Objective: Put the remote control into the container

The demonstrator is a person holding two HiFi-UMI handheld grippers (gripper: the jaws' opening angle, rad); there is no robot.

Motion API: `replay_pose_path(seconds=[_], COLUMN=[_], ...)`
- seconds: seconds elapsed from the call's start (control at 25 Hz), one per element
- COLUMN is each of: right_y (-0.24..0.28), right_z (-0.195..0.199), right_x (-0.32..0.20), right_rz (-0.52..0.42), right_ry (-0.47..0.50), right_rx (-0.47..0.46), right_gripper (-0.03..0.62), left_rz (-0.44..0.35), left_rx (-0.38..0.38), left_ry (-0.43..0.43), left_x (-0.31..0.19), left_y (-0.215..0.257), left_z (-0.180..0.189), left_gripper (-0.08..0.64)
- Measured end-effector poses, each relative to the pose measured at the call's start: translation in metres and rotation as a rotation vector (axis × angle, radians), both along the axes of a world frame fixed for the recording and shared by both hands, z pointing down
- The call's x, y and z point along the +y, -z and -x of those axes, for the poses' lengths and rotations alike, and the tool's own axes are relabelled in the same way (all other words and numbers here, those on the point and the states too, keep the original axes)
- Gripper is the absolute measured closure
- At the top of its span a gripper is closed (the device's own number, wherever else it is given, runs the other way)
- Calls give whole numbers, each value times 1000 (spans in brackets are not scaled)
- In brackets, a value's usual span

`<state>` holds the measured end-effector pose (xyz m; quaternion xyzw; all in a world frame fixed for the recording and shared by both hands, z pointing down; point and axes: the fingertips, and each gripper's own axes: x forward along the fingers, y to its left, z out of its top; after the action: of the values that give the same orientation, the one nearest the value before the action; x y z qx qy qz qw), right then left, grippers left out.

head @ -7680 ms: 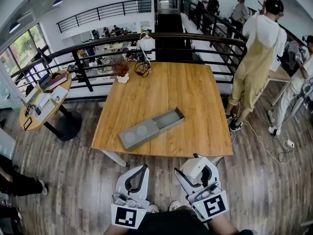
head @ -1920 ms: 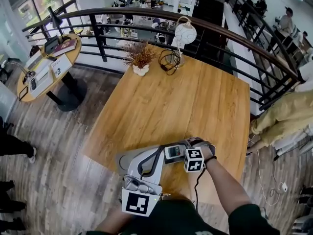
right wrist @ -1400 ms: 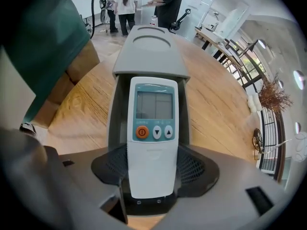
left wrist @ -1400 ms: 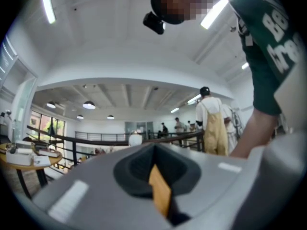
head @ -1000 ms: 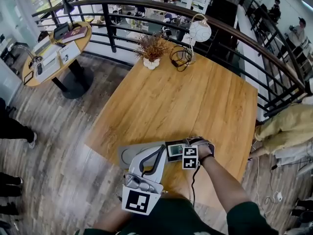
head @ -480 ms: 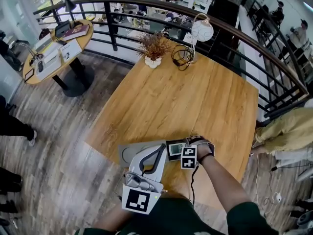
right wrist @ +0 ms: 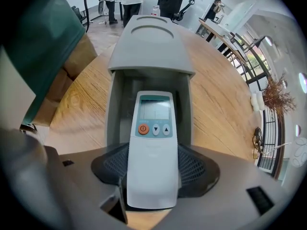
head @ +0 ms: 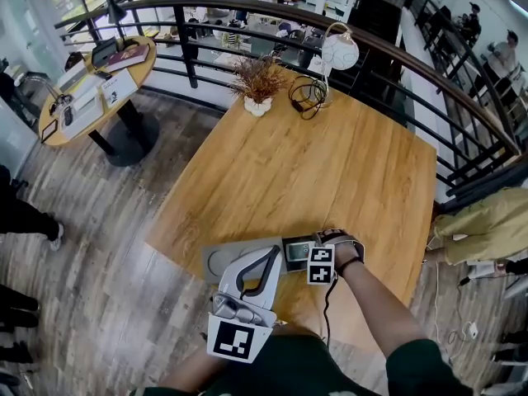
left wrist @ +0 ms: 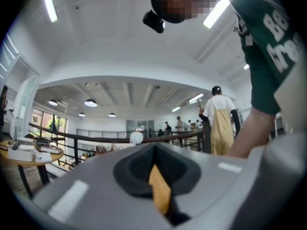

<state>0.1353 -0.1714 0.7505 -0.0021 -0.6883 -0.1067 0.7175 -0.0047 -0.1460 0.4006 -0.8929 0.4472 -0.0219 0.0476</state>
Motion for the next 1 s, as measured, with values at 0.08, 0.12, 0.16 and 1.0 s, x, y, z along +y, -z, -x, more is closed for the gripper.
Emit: replay_pose_path(seconds=[0.08,0.12,0.16,1.0], right_y=[0,1,1,26], right_z=[0,0,0,2], right_x=[1,1,1,1], right_rz=[5,7,9,-20], right_ry=[-7,-11,-14,-84], right_rx=[-3,-3,-2,-64], right_gripper=[290,290,290,287], left_rz=[-1,-1,-1,-20], left_rx=[1,1,3,-3], left_ry=[-5,-7,-10,-34], left_x=[1,1,1,7], left_y=[0,0,1,9], left_z=[-1,-2,-1,1], left_gripper=[568,568,568,568])
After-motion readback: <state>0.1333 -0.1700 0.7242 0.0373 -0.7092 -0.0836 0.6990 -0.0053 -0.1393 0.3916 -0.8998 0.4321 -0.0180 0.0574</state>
